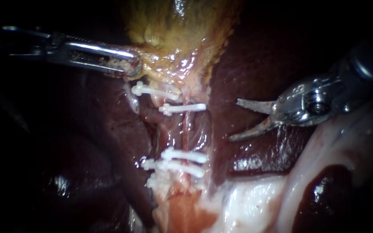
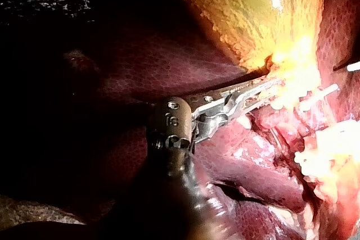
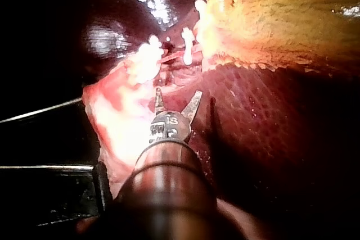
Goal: Go to the cutting position right tube
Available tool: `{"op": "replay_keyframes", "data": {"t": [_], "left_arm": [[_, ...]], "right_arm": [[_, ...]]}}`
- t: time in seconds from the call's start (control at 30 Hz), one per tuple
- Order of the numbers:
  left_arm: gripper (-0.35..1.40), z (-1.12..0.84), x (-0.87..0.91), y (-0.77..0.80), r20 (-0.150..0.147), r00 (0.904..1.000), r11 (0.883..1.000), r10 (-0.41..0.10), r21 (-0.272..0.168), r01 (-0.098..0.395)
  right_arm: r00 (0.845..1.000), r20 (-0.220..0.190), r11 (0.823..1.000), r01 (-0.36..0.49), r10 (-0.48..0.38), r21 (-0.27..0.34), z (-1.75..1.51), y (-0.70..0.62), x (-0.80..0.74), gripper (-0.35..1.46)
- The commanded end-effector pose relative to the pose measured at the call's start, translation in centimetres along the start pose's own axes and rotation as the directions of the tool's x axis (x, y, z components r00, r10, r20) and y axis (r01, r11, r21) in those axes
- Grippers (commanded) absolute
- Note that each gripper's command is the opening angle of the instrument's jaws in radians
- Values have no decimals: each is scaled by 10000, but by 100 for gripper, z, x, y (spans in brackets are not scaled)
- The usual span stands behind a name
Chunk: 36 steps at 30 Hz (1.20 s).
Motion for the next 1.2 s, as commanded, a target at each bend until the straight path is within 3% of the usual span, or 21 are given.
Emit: {"op": "replay_keyframes", "data": {"t": [0.03, 0.13, 0.43, 0.57, 1.03, 1.2], "left_arm": [[-35, -4, 3, 3, 5, 10000, 10000, -9, -25, 9], [-35, -19, 12, 9, 41, 10000, 9999, -72, -125, 72], [-35, -72, 38, 31, -120, 9998, 9998, -153, 131, 154], [-35, -72, 36, 33, -124, 9998, 9998, -146, 147, 148], [-35, -70, 34, 33, -132, 9998, 9998, -135, 167, 137], [-35, -70, 34, 33, -132, 9998, 9998, -135, 169, 137]], "right_arm": [[10000, -1, 10000, -5, 5, -1, 1, 0, 0, 143], [10000, -1, 10000, -5, 5, -1, 1, 0, 0, 143], [10000, -25, 10000, 28, -28, -6, 2, 0, 2, 143], [9995, -295, 9999, -65, 68, 99, 6, -1, 8, 143], [9860, -1479, 9876, -548, 767, 1469, 31, -7, 35, 143], [9826, -1473, 9789, -850, 1132, 1857, 50, -8, 41, 143]]}}
